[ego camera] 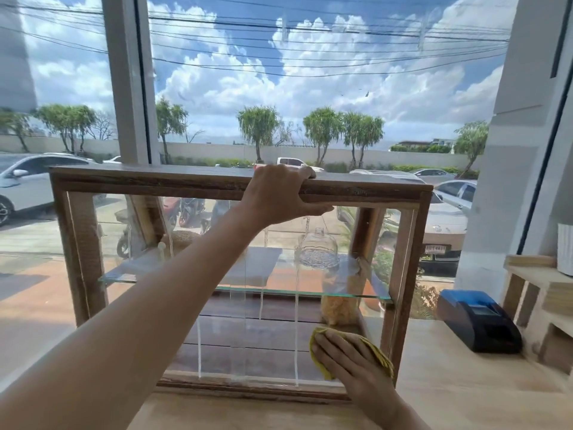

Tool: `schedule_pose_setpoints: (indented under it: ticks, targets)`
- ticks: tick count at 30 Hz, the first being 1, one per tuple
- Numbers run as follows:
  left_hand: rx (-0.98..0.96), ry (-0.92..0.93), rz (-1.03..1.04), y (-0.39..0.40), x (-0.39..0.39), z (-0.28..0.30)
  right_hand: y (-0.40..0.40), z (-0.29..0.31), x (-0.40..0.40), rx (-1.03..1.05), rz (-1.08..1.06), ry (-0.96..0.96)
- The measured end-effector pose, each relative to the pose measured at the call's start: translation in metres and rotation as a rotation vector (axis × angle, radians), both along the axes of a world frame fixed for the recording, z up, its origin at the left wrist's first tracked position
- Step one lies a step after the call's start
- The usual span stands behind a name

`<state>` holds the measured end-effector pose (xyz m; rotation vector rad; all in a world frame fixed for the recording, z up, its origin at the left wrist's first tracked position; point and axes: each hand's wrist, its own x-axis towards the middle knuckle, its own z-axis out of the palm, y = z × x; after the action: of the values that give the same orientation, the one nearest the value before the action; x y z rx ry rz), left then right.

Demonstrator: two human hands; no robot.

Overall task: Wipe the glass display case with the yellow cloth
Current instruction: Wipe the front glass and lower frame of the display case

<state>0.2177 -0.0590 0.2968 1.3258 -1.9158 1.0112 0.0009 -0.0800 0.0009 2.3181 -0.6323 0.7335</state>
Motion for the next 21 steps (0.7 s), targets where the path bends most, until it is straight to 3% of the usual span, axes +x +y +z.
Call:
schedule_pose_setpoints:
  ticks: [7, 15, 21]
  targets:
    - [0.179, 0.023, -0.053, 0.017, 0.016, 0.009, 0.021, 0.045, 0.007, -0.045, 0.131, -0.275]
    - [0.15, -0.002, 0.053, 0.029, 0.076, 0.008, 0.012, 0.137, 0.028, -0.151, 0.117, -0.751]
    - [0.114, -0.026, 0.041, 0.024, 0.088, 0.007, -0.009, 0.147, 0.043, -0.208, -0.042, -0.686]
